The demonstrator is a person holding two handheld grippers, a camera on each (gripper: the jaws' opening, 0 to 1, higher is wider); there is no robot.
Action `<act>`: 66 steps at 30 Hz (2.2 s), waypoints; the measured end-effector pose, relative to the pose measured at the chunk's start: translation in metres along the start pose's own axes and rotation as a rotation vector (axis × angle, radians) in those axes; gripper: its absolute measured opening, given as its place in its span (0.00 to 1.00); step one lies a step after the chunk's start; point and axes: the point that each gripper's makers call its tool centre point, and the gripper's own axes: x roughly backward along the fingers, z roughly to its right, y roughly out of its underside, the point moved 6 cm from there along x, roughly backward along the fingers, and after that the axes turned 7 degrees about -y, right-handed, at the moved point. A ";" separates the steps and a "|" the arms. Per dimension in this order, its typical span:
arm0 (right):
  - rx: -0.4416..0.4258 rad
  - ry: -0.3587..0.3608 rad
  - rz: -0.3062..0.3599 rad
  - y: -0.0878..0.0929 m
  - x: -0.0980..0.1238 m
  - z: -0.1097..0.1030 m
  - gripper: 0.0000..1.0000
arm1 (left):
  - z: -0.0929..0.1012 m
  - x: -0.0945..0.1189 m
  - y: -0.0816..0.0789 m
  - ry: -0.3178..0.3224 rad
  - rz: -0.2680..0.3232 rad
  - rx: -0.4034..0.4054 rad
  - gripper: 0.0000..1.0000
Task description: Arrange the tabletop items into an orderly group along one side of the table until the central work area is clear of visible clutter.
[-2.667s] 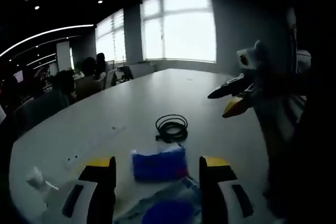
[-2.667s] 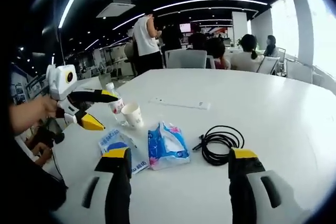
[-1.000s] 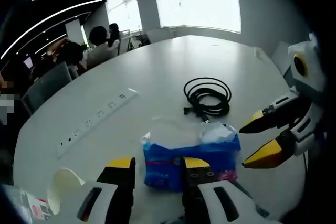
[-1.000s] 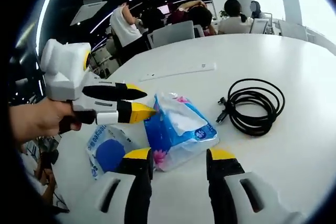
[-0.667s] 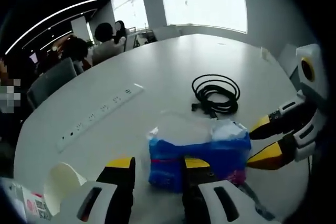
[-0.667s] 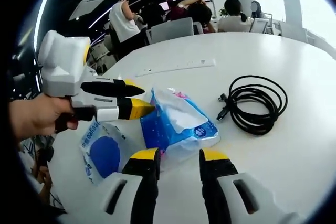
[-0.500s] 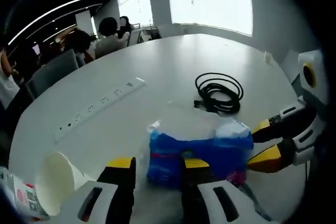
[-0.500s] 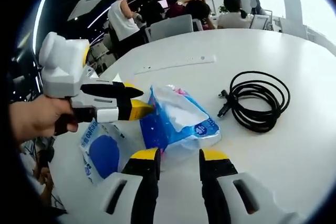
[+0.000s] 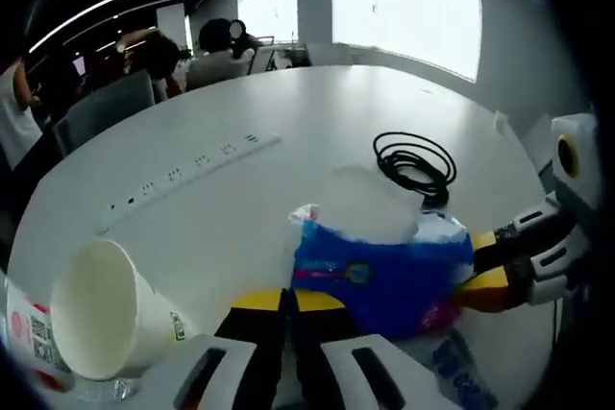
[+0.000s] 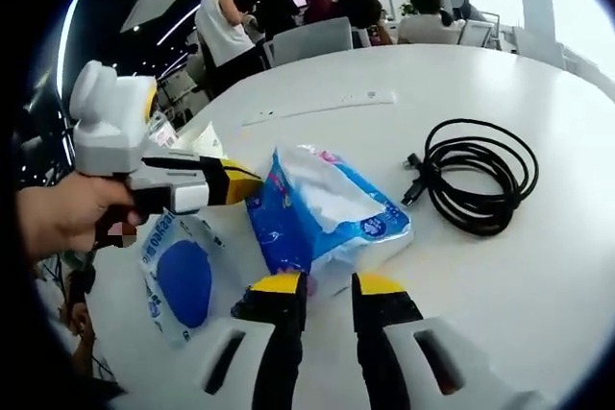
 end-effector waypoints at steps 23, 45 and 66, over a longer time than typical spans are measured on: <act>0.106 0.051 0.031 -0.007 0.021 -0.002 0.00 | -0.004 0.027 0.007 0.010 0.074 0.101 0.00; 0.149 0.041 0.097 -0.027 0.069 0.007 0.00 | 0.021 0.072 -0.014 -0.023 0.175 0.114 0.00; 0.125 0.059 0.132 -0.001 0.123 0.050 0.00 | 0.095 0.092 -0.033 0.002 0.276 0.066 0.00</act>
